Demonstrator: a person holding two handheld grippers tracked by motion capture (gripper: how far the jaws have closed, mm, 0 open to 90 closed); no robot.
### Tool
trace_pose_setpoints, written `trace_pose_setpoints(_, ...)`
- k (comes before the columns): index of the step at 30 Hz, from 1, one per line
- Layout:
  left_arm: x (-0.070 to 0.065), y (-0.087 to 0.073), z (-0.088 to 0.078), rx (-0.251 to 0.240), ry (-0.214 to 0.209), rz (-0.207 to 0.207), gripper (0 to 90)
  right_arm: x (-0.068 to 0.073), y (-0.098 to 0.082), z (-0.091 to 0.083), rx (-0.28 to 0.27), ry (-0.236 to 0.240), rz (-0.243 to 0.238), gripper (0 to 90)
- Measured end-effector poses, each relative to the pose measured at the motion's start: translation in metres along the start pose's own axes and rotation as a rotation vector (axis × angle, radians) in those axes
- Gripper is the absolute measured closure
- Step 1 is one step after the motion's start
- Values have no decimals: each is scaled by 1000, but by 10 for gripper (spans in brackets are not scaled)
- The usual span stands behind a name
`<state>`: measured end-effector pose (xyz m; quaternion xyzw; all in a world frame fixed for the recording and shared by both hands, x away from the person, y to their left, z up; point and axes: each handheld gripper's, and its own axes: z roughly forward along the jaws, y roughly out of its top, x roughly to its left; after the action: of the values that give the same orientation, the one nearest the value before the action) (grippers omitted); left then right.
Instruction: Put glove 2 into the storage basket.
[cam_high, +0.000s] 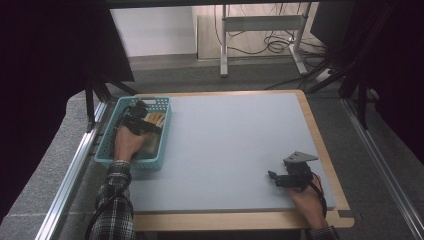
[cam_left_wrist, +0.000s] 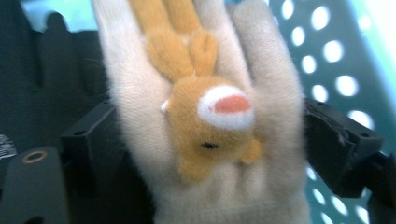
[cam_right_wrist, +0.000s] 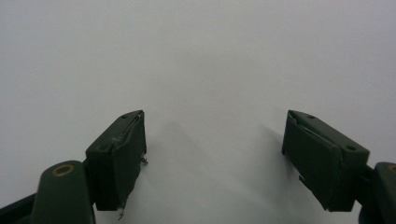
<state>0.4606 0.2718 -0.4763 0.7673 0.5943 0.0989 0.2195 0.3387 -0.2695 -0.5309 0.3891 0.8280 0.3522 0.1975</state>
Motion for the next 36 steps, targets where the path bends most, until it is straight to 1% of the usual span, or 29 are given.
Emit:
trace_pose_setpoints(2, 1, -2, -8, -24, -11, 1, 191, 0, 0, 0, 0, 0, 0, 214)
trace_pose_setpoints(3, 2, -3, -10, -38, -23, 1, 205, 0, 0, 0, 0, 0, 0, 214)
trace_pose_setpoints(5, 3, -4, -15, -51, -49, 14, 217, 0, 0, 0, 0, 0, 0, 214)
trace_pose_setpoints(8, 2, -5, -18, -57, -54, 23, 197, 0, 0, 0, 0, 0, 0, 214)
trace_pose_setpoints(9, 3, -5, -18, -59, -58, 16, 181, 0, 0, 0, 0, 0, 0, 214)
trace_pose_setpoints(10, 3, -4, -18, -59, -52, 1, 159, 0, 0, 0, 0, 0, 0, 214)
trace_pose_setpoints(11, 3, -4, -19, -59, -42, -3, 136, 0, 0, 0, 0, 0, 0, 214)
trace_pose_setpoints(13, 4, -4, -20, -69, -22, -9, 141, 0, 0, 0, 0, 0, 0, 214)
trace_pose_setpoints(14, 5, -4, -21, -73, -3, -7, 155, 0, 0, 0, 0, 0, 0, 214)
trace_pose_setpoints(17, 9, -6, -27, -99, 48, -25, 265, 0, 0, 0, 0, 0, 0, 214)
trace_pose_setpoints(18, 11, -8, -29, -108, 61, -32, 338, 0, 0, 0, 0, 0, 0, 214)
trace_pose_setpoints(19, 13, -10, -31, -107, 81, -36, 438, 0, 0, 0, 0, 0, 0, 214)
trace_pose_setpoints(21, 18, -13, -30, -82, 141, -47, 581, 0, 0, 0, 0, 0, 0, 214)
trace_pose_setpoints(22, 20, -14, -28, -64, 161, -57, 643, 0, 0, 0, 0, 0, 0, 214)
trace_pose_setpoints(23, 22, -15, -24, -42, 171, -62, 684, 0, 0, 0, 0, 0, 0, 213)
trace_pose_setpoints(24, 23, -17, -19, -20, 165, -68, 714, 0, 0, 0, 0, 0, 0, 214)
trace_pose_setpoints(25, 24, -18, -14, 0, 153, -64, 735, 0, 0, 0, 0, 0, 0, 214)
trace_pose_setpoints(28, 18, -18, 3, 46, 133, -44, 764, 0, 0, 0, 0, 0, 0, 214)
trace_pose_setpoints(29, 15, -18, 7, 47, 125, -36, 774, 0, 0, 0, 0, 0, 0, 214)
trace_pose_setpoints(31, 10, -16, 9, 40, 93, -32, 786, 0, 0, 0, 0, 0, 0, 214)
trace_pose_setpoints(33, 4, -13, 10, 46, 98, -15, 798, 0, 0, 0, 0, 0, 0, 214)
trace_pose_setpoints(36, 1, -12, 8, 46, 85, -7, 802, 0, 0, 0, 0, 0, 0, 214)
